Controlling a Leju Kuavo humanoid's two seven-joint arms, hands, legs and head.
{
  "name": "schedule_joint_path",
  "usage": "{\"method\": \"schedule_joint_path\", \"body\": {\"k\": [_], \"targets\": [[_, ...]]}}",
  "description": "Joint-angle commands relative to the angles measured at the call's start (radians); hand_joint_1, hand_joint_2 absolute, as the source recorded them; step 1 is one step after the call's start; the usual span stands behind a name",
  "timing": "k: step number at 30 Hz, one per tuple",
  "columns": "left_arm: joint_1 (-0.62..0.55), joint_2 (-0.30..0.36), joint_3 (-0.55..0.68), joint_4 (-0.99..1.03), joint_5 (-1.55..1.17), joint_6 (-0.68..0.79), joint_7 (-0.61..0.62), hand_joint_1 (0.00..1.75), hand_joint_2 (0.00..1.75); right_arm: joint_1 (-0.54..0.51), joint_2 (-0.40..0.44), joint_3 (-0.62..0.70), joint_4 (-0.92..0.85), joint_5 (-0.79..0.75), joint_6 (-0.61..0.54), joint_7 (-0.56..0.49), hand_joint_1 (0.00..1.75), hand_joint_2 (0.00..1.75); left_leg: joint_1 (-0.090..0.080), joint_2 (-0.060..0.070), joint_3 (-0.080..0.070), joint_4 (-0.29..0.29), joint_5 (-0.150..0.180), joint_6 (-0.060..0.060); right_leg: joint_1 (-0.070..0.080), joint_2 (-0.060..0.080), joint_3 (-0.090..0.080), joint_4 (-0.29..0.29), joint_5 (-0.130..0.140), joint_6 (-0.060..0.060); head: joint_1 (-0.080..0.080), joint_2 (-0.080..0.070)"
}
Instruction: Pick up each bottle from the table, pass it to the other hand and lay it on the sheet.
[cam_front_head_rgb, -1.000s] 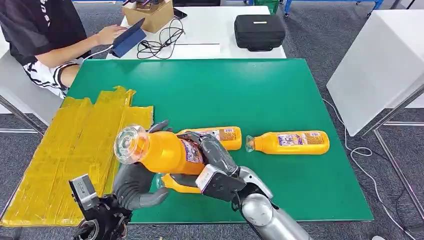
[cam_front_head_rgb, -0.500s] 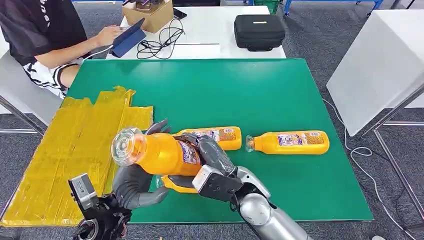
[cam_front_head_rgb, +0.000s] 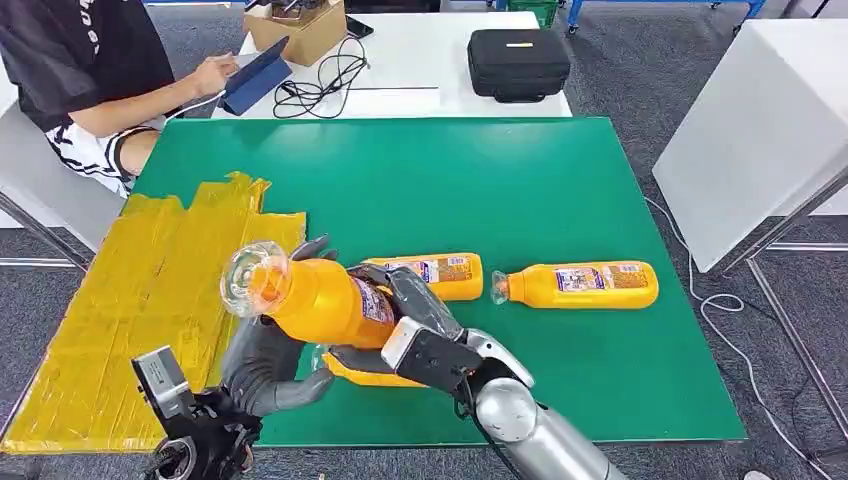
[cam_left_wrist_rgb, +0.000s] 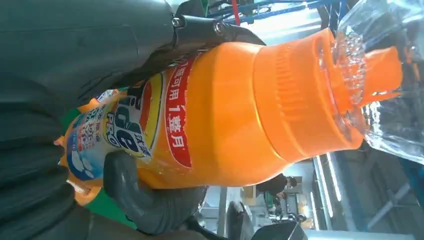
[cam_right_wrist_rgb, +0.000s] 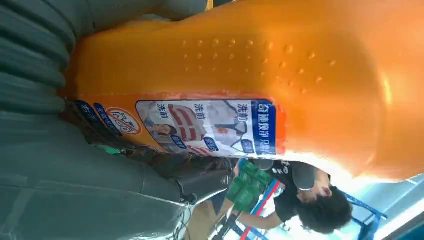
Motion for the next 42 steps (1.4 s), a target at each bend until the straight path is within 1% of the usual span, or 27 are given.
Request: {"method": "schedule_joint_path", "body": {"k": [1, 2, 4, 7, 11, 12, 14, 23, 24, 31, 32, 33, 34, 37, 41, 42], "targets": [[0.006, -0.01, -0.001, 0.032, -0.007, 0.024, -0.014, 1.64, 1.75, -0.078, 0.024, 0.061, 0.129, -0.001, 0.027, 0.021, 1.75, 1.75, 0.0, 0.003, 0.004, -0.001, -0.001, -0.001, 0.0, 0.001, 0.004, -0.002, 0.0, 0.002, 0.0, 0.0], [0.009, -0.01, 0.001, 0.029, -0.008, 0.025, -0.015, 1.59, 1.75, -0.078, 0.025, 0.061, 0.131, 0.0, 0.029, 0.022, 1.73, 1.75, 0.0, 0.003, 0.003, -0.001, -0.001, -0.001, 0.0, 0.002, 0.002, -0.001, 0.0, 0.001, 0.0, 0.0], [0.013, -0.011, 0.003, 0.028, -0.009, 0.025, -0.016, 1.59, 1.75, -0.078, 0.026, 0.061, 0.132, 0.003, 0.031, 0.024, 1.75, 1.75, 0.001, 0.005, 0.005, -0.001, -0.002, -0.001, 0.0, 0.003, 0.004, -0.001, -0.001, 0.002, 0.0, 0.0], [0.013, -0.011, 0.003, 0.028, -0.009, 0.025, -0.016, 1.59, 1.75, -0.078, 0.026, 0.061, 0.132, 0.003, 0.031, 0.024, 1.75, 1.75, 0.0, 0.001, 0.003, -0.001, -0.001, -0.001, 0.0, 0.0, 0.003, -0.001, 0.0, 0.001, 0.0, 0.0], [0.013, -0.011, 0.003, 0.028, -0.009, 0.025, -0.016, 1.59, 1.75, -0.078, 0.026, 0.061, 0.132, 0.003, 0.031, 0.024, 1.75, 1.75, 0.0, 0.001, 0.001, 0.0, -0.001, 0.0, 0.0, 0.0, 0.001, -0.001, 0.0, 0.001, 0.0, 0.0], [0.013, -0.011, 0.003, 0.028, -0.009, 0.025, -0.016, 1.66, 1.75, -0.078, 0.026, 0.061, 0.132, 0.003, 0.031, 0.024, 1.75, 1.75, 0.0, 0.001, 0.002, -0.001, -0.001, 0.0, 0.0, 0.0, 0.002, -0.001, 0.0, 0.001, 0.0, 0.0], [0.014, -0.013, 0.004, 0.029, -0.012, 0.025, -0.017, 1.75, 1.75, -0.076, 0.026, 0.059, 0.133, 0.006, 0.033, 0.026, 1.73, 1.75, 0.0, 0.002, 0.002, 0.0, -0.001, -0.001, 0.0, 0.0, 0.002, -0.001, 0.0, 0.001, 0.0, 0.0], [0.025, -0.009, 0.005, 0.022, -0.013, 0.022, -0.017, 1.75, 1.75, -0.079, 0.026, 0.064, 0.135, 0.01, 0.031, 0.03, 1.75, 1.75, 0.0, 0.001, 0.003, 0.0, -0.002, -0.001, 0.0, 0.0, 0.003, -0.001, -0.001, 0.001, 0.0, 0.0], [0.027, -0.008, 0.006, 0.021, -0.012, 0.021, -0.017, 1.75, 1.75, -0.079, 0.025, 0.065, 0.137, 0.012, 0.029, 0.032, 1.75, 1.75, 0.0, 0.001, 0.001, -0.001, -0.001, 0.0, 0.0, 0.0, 0.001, -0.001, 0.0, 0.001, 0.0, 0.0], [0.023, -0.009, 0.004, 0.031, -0.01, 0.016, -0.018, 1.75, 1.75, -0.07, 0.017, 0.052, 0.131, 0.02, -0.002, 0.032, 1.75, 1.75, 0.001, 0.001, 0.003, -0.001, -0.001, -0.001, 0.0, -0.001, 0.003, -0.001, 0.0, 0.001, 0.0, 0.0], [0.025, -0.01, 0.007, 0.028, -0.01, 0.018, -0.018, 1.75, 1.75, -0.066, 0.015, 0.047, 0.124, 0.033, -0.019, 0.027, 1.69, 1.75, 0.0, 0.0, 0.002, -0.001, -0.001, 0.0, 0.0, -0.001, 0.003, -0.001, 0.0, 0.001, 0.0, 0.0], [0.031, -0.013, 0.013, 0.025, -0.011, 0.024, -0.019, 1.75, 1.75, -0.061, 0.012, 0.041, 0.111, 0.057, -0.051, 0.023, 0.31, 1.75, 0.001, 0.001, 0.003, 0.0, -0.001, -0.001, 0.0, -0.001, 0.004, -0.001, -0.001, 0.002, 0.0, 0.0], [0.036, -0.013, 0.017, 0.019, -0.012, 0.026, -0.02, 1.75, 1.75, -0.055, 0.004, 0.039, 0.092, 0.069, -0.063, 0.021, 0.0, 1.75, 0.0, 0.0, 0.002, -0.001, -0.001, 0.0, 0.0, -0.001, 0.002, -0.001, 0.0, 0.001, 0.0, 0.0], [0.049, -0.014, 0.031, 0.01, -0.013, 0.032, -0.023, 1.75, 1.75, -0.031, -0.022, 0.01, 0.024, 0.071, -0.084, 0.019, 0.0, 1.75, 0.001, 0.0, 0.002, 0.0, -0.001, 0.0, 0.0, -0.002, 0.003, -0.001, -0.001, 0.002, 0.0, 0.0], [0.068, -0.016, 0.048, -0.002, -0.017, 0.042, -0.03, 1.75, 1.75, 0.03, -0.073, -0.034, -0.12, 0.088, -0.095, 0.003, 0.0, 1.75, 0.0, -0.002, 0.002, 0.0, -0.002, 0.0, 0.0, -0.003, 0.003, -0.001, -0.002, 0.002, 0.0, 0.0], [0.075, -0.016, 0.051, -0.005, -0.019, 0.046, -0.04, 1.75, 1.75, 0.049, -0.084, -0.041, -0.163, 0.159, -0.126, 0.008, 0.0, 1.75, 0.0, -0.002, 0.002, 0.0, -0.001, 0.0, 0.0, -0.003, 0.003, -0.001, -0.001, 0.002, 0.0, 0.0]]}}
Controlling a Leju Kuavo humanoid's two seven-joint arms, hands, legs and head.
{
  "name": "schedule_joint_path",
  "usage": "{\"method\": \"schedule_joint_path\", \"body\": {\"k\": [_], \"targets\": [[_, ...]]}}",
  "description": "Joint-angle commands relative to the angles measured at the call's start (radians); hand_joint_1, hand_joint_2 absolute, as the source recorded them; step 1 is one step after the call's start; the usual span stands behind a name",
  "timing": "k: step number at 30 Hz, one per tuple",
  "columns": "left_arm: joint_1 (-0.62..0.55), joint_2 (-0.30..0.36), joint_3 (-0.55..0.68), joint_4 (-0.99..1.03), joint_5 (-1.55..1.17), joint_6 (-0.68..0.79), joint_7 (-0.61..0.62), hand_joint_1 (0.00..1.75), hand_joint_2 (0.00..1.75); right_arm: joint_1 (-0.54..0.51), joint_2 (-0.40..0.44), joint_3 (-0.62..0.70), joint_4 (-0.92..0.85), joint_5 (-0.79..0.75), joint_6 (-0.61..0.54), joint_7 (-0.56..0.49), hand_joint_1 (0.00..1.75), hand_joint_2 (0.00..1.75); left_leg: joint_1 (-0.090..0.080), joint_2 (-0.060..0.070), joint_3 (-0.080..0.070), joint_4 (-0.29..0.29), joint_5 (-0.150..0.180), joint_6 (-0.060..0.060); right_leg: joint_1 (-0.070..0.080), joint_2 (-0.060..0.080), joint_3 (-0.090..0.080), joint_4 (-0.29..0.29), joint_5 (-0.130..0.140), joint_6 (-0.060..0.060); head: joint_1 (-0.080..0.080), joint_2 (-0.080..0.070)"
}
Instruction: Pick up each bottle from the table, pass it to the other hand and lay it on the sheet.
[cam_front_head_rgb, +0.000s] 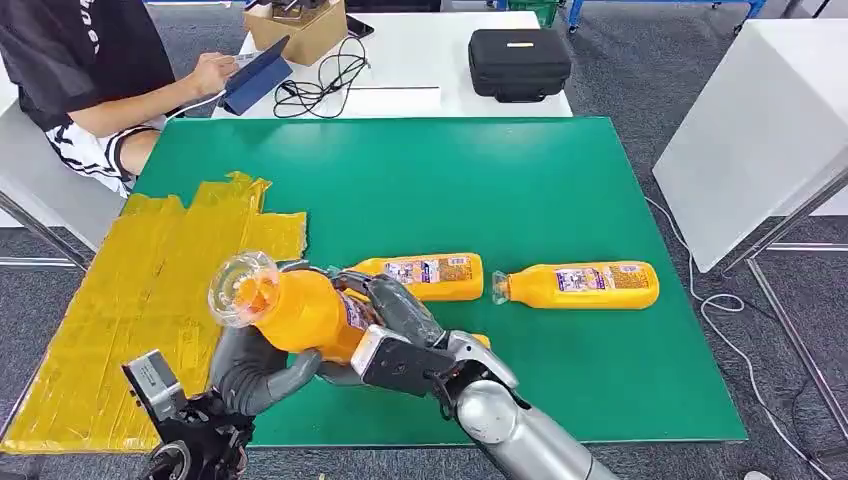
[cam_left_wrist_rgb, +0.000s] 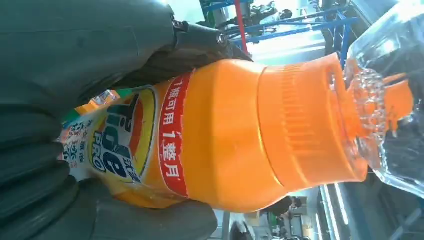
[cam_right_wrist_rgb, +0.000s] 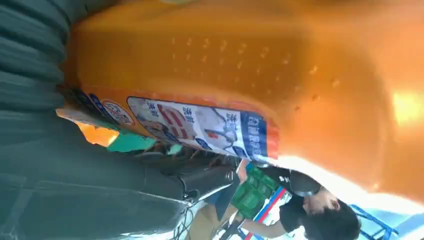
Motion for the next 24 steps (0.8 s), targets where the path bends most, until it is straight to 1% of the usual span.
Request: {"method": "schedule_joint_path", "body": {"k": [1, 4, 5, 6, 7, 9, 12, 13, 14, 15, 18, 20, 21, 22, 24], "targets": [[0.034, -0.011, 0.011, -0.007, -0.008, 0.013, -0.018, 1.75, 1.75, 0.072, -0.125, -0.077, -0.244, 0.091, -0.058, -0.008, 0.0, 1.75, 0.001, -0.002, 0.002, 0.001, -0.002, 0.0, 0.001, -0.003, 0.004, -0.001, -0.002, 0.002, 0.0, 0.0], [0.044, -0.012, 0.019, -0.018, -0.006, 0.008, -0.025, 1.75, 1.75, 0.126, -0.153, -0.124, -0.317, 0.133, -0.089, 0.016, 0.0, 1.75, 0.0, -0.001, 0.0, 0.0, -0.001, 0.0, 0.0, -0.002, 0.001, -0.001, -0.001, 0.001, 0.0, 0.0], [0.046, -0.011, 0.021, -0.022, -0.005, 0.007, -0.026, 1.75, 1.75, 0.13, -0.157, -0.13, -0.322, 0.135, -0.089, 0.018, 0.0, 1.75, 0.0, -0.002, 0.002, 0.0, -0.002, 0.0, 0.0, -0.004, 0.004, -0.002, -0.002, 0.002, 0.0, 0.0], [0.046, -0.011, 0.021, -0.022, -0.005, 0.007, -0.026, 1.75, 1.75, 0.13, -0.157, -0.13, -0.322, 0.135, -0.089, 0.018, 0.0, 1.75, 0.0, -0.001, 0.0, 0.0, 0.0, 0.0, 0.0, -0.003, 0.001, -0.001, -0.001, 0.001, 0.0, 0.0], [0.046, -0.011, 0.021, -0.022, -0.005, 0.007, -0.026, 1.75, 1.75, 0.13, -0.157, -0.13, -0.322, 0.135, -0.089, 0.018, 0.0, 1.75, 0.0, -0.002, 0.001, 0.0, -0.001, 0.0, 0.0, -0.003, 0.002, -0.001, -0.001, 0.002, 0.0, 0.0], [0.052, -0.01, 0.028, -0.036, -0.004, -0.002, -0.042, 1.75, 1.75, 0.167, -0.166, -0.165, -0.34, 0.159, -0.135, -0.011, 0.0, 1.75, 0.0, -0.001, 0.002, 0.0, -0.002, -0.001, 0.0, -0.002, 0.003, -0.001, -0.001, 0.002, 0.0, 0.0], [0.066, -0.021, 0.057, -0.061, -0.03, 0.015, -0.055, 1.75, 1.75, 0.251, -0.206, -0.224, -0.423, 0.18, -0.184, -0.04, 0.0, 1.75, 0.001, -0.002, 0.002, 0.0, -0.001, -0.001, 0.001, -0.003, 0.004, -0.002, -0.001, 0.001, 0.0, 0.0], [0.071, -0.03, 0.076, -0.066, -0.043, 0.03, -0.049, 1.75, 1.75, 0.288, -0.218, -0.252, -0.462, 0.233, -0.214, -0.062, 0.0, 1.75, 0.001, -0.004, 0.002, 0.0, -0.001, 0.0, 0.001, -0.006, 0.004, -0.002, -0.002, 0.001, 0.0, 0.0], [0.071, -0.034, 0.085, -0.071, -0.088, 0.053, -0.051, 1.75, 1.75, 0.314, -0.223, -0.27, -0.49, 0.266, -0.226, -0.064, 0.0, 1.75, 0.0, -0.004, 0.001, 0.0, 0.0, 0.0, 0.0, -0.005, 0.002, -0.001, -0.001, 0.001, 0.0, 0.0], [0.071, -0.036, 0.096, -0.08, -0.203, 0.112, -0.058, 1.75, 1.75, 0.35, -0.221, -0.296, -0.523, 0.295, -0.233, -0.06, 0.0, 1.75, 0.001, -0.007, 0.002, 0.0, -0.002, 0.0, 0.001, -0.008, 0.005, -0.002, -0.003, 0.002, 0.0, 0.0], [0.074, -0.036, 0.096, -0.092, -0.207, 0.114, -0.057, 1.75, 1.75, 0.374, -0.22, -0.293, -0.552, 0.313, -0.23, -0.053, 0.0, 1.75, 0.001, -0.005, 0.002, 0.001, -0.002, 0.0, 0.0, -0.006, 0.004, -0.002, -0.002, 0.002, 0.0, 0.0], [0.081, -0.05, 0.096, -0.109, -0.284, 0.148, -0.056, 1.75, 1.75, 0.392, -0.228, -0.304, -0.567, 0.361, -0.245, -0.039, 0.0, 1.75, 0.0, -0.002, 0.001, 0.0, -0.002, 0.0, 0.0, -0.003, 0.003, -0.001, -0.002, 0.002, 0.0, 0.0], [0.081, -0.052, 0.097, -0.118, -0.31, 0.159, -0.052, 1.75, 1.75, 0.409, -0.236, -0.317, -0.578, 0.365, -0.252, -0.04, 0.0, 1.75, 0.0, -0.001, -0.001, 0.0, -0.001, 0.0, 0.0, -0.001, 0.0, -0.001, -0.001, 0.001, -0.001, 0.0], [0.08, -0.051, 0.101, -0.128, -0.328, 0.171, -0.049, 1.75, 1.75, 0.437, -0.25, -0.336, -0.597, 0.371, -0.265, -0.046, 0.0, 1.75, 0.001, -0.001, 0.001, 0.001, -0.002, -0.001, 0.001, -0.003, 0.002, -0.001, -0.002, 0.002, 0.0, 0.0], [0.071, -0.042, 0.108, -0.129, -0.33, 0.176, -0.047, 1.75, 1.75, 0.474, -0.267, -0.356, -0.614, 0.363, -0.288, -0.068, 0.0, 1.75, 0.0, -0.005, 0.0, 0.001, -0.002, -0.001, 0.0, -0.007, 0.002, -0.002, -0.002, 0.002, 0.0, 0.0]]}}
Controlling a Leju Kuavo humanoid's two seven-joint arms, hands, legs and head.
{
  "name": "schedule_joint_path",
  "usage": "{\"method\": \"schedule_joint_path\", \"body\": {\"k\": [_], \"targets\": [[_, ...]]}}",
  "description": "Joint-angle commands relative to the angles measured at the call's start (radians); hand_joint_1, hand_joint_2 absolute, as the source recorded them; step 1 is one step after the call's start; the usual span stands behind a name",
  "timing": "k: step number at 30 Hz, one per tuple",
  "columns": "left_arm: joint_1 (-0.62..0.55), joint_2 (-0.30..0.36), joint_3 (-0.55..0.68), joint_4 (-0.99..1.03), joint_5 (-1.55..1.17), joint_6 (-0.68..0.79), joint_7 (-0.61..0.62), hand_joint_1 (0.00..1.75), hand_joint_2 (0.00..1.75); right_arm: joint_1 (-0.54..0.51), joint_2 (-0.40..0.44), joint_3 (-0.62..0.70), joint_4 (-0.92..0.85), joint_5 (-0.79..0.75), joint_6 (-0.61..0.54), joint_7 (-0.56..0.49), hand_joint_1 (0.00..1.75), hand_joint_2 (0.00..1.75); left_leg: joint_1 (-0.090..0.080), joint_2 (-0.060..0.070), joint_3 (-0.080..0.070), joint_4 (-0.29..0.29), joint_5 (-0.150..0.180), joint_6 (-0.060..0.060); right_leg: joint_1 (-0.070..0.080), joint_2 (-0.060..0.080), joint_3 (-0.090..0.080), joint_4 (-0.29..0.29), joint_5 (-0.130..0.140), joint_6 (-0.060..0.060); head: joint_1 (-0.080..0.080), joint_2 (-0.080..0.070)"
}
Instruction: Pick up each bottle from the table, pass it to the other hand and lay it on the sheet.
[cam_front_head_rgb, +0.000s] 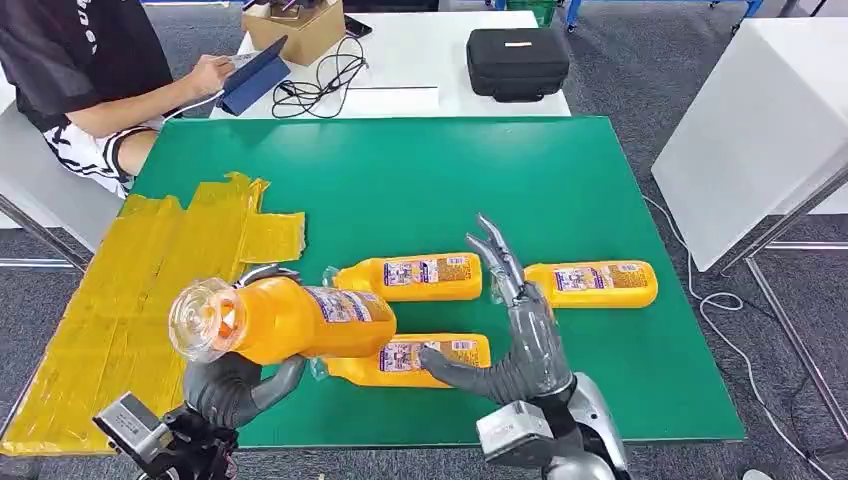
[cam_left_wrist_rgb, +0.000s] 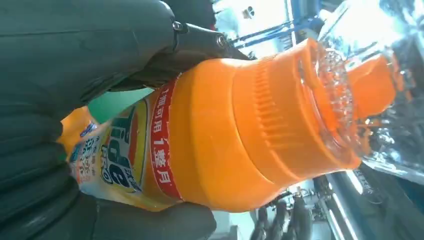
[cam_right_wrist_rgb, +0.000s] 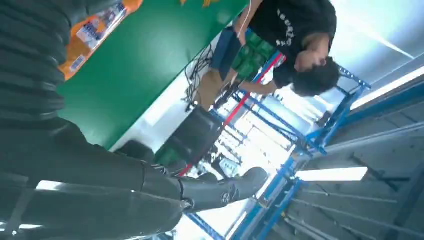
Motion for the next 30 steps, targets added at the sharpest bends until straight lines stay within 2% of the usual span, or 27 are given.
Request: {"method": "schedule_joint_path", "body": {"k": [1, 8, 10, 11, 16, 19, 22, 25, 27, 29, 30], "targets": [[-0.012, -0.02, 0.051, -0.039, -0.094, 0.048, 0.008, 1.75, 1.75, 0.154, -0.098, -0.121, -0.137, 0.026, -0.059, -0.024, 0.0, 1.75, 0.001, -0.005, 0.001, 0.0, -0.001, 0.0, 0.001, -0.007, 0.004, -0.001, -0.002, 0.002, 0.0, 0.0], [-0.079, 0.03, 0.055, -0.007, -0.323, 0.235, 0.011, 1.75, 1.75, 0.195, -0.117, -0.155, -0.152, 0.021, -0.091, -0.051, 0.0, 1.75, 0.001, -0.003, 0.002, 0.0, -0.001, -0.001, 0.0, -0.005, 0.004, -0.001, -0.001, 0.001, 0.0, 0.0], [-0.091, 0.042, 0.054, -0.001, -0.483, 0.311, 0.032, 1.75, 1.75, 0.208, -0.126, -0.167, -0.159, 0.014, -0.108, -0.067, 0.0, 1.75, 0.001, -0.003, 0.004, 0.0, -0.002, -0.001, 0.001, -0.005, 0.006, -0.001, -0.002, 0.002, 0.0, 0.0], [-0.103, 0.055, 0.049, 0.001, -0.572, 0.344, 0.056, 1.75, 1.75, 0.218, -0.135, -0.174, -0.164, 0.009, -0.117, -0.078, 0.0, 1.75, 0.0, -0.003, 0.001, 0.0, 0.0, 0.0, 0.0, -0.004, 0.002, 0.0, -0.001, 0.001, 0.0, 0.0], [-0.106, 0.056, 0.049, 0.0, -0.573, 0.346, 0.057, 1.75, 1.75, 0.222, -0.14, -0.177, -0.166, 0.007, -0.117, -0.08, 0.0, 1.75, 0.0, 0.0, 0.003, 0.0, -0.001, -0.001, 0.0, -0.002, 0.004, -0.001, -0.001, 0.001, 0.0, 0.0], [-0.133, 0.087, 0.034, 0.025, -0.796, 0.395, 0.122, 1.75, 1.75, 0.227, -0.134, -0.188, -0.171, 0.009, -0.123, -0.09, 0.0, 1.75, 0.001, -0.001, 0.005, 0.0, -0.002, -0.001, 0.001, -0.003, 0.006, -0.001, -0.002, 0.001, 0.0, 0.0], [-0.171, 0.112, 0.022, 0.057, -1.118, 0.351, 0.233, 1.75, 1.75, 0.224, -0.127, -0.197, -0.167, 0.013, -0.11, -0.093, 0.0, 1.75, 0.0, -0.003, 0.003, -0.001, 0.0, -0.001, 0.0, -0.004, 0.004, -0.001, -0.001, 0.001, 0.0, 0.0], [-0.23, 0.145, -0.025, 0.116, -1.354, 0.229, 0.345, 1.75, 1.75, 0.236, -0.102, -0.22, -0.177, 0.031, -0.09, -0.098, 0.0, 1.75, 0.0, -0.002, 0.003, -0.001, 0.0, -0.001, 0.0, -0.004, 0.004, -0.001, -0.001, 0.001, 0.0, 0.0], [-0.271, 0.159, -0.054, 0.166, -1.411, 0.139, 0.363, 1.75, 1.75, 0.252, -0.098, -0.245, -0.187, 0.022, -0.094, -0.111, 0.0, 1.75, 0.001, -0.003, 0.003, -0.001, 0.0, -0.001, 0.001, -0.005, 0.005, -0.001, -0.001, 0.001, 0.0, 0.0], [-0.278, 0.158, -0.053, 0.18, -1.411, 0.14, 0.364, 1.75, 1.75, 0.258, -0.102, -0.25, -0.19, 0.019, -0.094, -0.115, 0.0, 1.75, 0.001, -0.005, 0.004, -0.001, 0.0, -0.001, 0.001, -0.007, 0.006, -0.002, -0.001, 0.001, 0.0, 0.0], [-0.282, 0.158, -0.053, 0.189, -1.411, 0.14, 0.365, 1.75, 1.75, 0.262, -0.104, -0.253, -0.192, 0.015, -0.093, -0.118, 0.0, 1.75, 0.0, -0.003, 0.003, -0.001, 0.001, 0.0, 0.0, -0.004, 0.003, -0.001, -0.001, 0.001, 0.0, 0.0]]}}
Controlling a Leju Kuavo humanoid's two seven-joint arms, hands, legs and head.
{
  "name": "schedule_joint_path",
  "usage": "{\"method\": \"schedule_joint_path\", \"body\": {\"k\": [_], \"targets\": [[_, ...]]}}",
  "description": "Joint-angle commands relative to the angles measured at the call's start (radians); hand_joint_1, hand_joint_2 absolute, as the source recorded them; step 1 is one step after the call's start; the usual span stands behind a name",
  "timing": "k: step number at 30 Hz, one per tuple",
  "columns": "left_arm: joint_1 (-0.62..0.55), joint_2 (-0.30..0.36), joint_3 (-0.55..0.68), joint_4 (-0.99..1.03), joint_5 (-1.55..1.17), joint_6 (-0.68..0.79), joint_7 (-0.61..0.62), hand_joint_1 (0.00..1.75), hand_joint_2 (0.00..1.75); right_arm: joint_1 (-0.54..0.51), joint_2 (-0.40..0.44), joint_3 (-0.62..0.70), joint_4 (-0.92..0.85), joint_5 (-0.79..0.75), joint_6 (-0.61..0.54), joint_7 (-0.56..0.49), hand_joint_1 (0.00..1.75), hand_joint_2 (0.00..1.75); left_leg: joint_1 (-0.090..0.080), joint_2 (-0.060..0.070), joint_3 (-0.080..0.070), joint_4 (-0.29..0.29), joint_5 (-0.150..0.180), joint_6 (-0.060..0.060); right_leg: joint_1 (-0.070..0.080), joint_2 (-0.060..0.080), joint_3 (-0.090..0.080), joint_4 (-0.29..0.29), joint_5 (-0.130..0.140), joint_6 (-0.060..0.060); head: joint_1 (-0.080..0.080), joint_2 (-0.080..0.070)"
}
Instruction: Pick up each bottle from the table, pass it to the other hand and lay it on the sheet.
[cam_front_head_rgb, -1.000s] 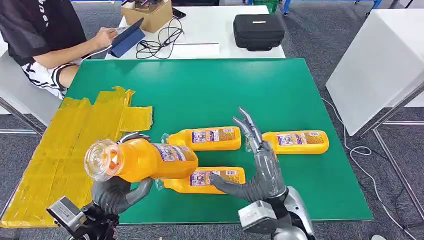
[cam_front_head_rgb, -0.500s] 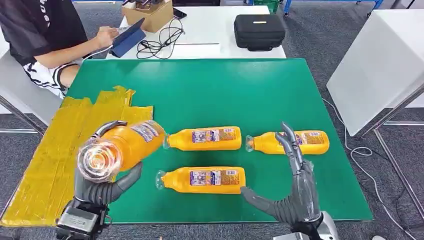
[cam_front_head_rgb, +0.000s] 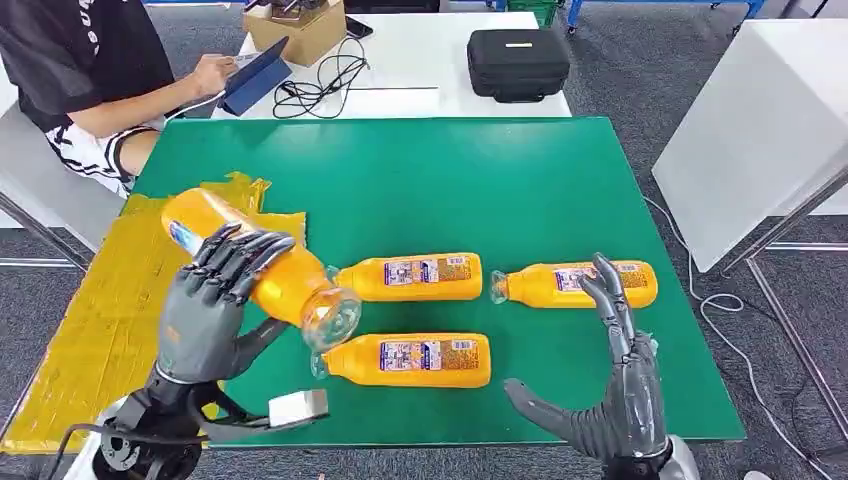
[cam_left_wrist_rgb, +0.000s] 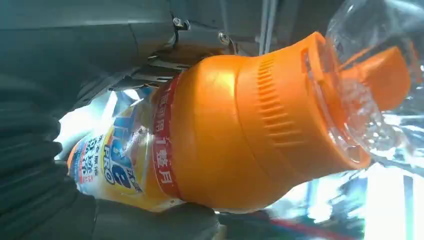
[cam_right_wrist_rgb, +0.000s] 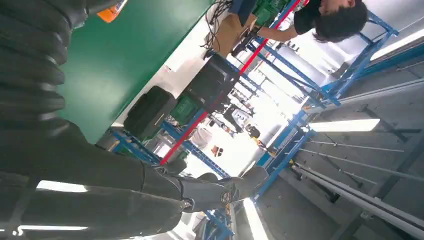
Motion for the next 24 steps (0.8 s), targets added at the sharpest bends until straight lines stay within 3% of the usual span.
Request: {"method": "schedule_joint_path", "body": {"k": [1, 8, 11, 15, 24], "targets": [[-0.135, 0.063, -0.08, 0.178, -0.094, -0.099, 0.039, 1.75, 1.75, 0.027, 0.012, -0.073, -0.011, -0.012, 0.005, -0.021, 0.0, 1.75, 0.0, -0.003, 0.002, -0.001, 0.0, -0.001, 0.0, -0.005, 0.004, -0.001, -0.001, 0.001, 0.0, 0.0], [-0.256, 0.052, -0.08, 0.355, -0.138, -0.257, 0.057, 1.75, 1.75, 0.074, 0.002, -0.154, -0.037, -0.053, -0.053, -0.052, 0.0, 1.75, 0.0, -0.005, 0.002, -0.001, 0.001, 0.0, 0.0, -0.006, 0.003, -0.001, -0.001, 0.001, 0.0, 0.0], [-0.263, 0.05, -0.08, 0.365, -0.137, -0.256, 0.057, 1.75, 1.75, 0.076, 0.002, -0.156, -0.038, -0.055, -0.052, -0.054, 0.0, 1.75, 0.0, -0.003, 0.001, 0.0, 0.0, 0.0, 0.0, -0.004, 0.002, -0.001, 0.0, 0.001, 0.0, 0.0], [-0.321, 0.042, -0.093, 0.433, -0.139, -0.365, 0.094, 1.75, 1.75, 0.1, -0.012, -0.155, -0.038, -0.06, -0.08, -0.056, 0.0, 1.75, 0.0, -0.003, 0.0, -0.001, 0.0, 0.0, 0.0, -0.003, 0.002, -0.001, 0.0, 0.001, 0.0, 0.0], [-0.317, 0.038, -0.054, 0.441, -0.139, -0.42, 0.122, 1.75, 1.75, 0.098, -0.039, -0.133, -0.018, -0.104, -0.097, -0.059, 0.0, 1.75, 0.0, -0.001, 0.002, 0.0, -0.001, -0.001, 0.0, -0.003, 0.003, -0.001, -0.001, 0.001, 0.0, 0.0]]}}
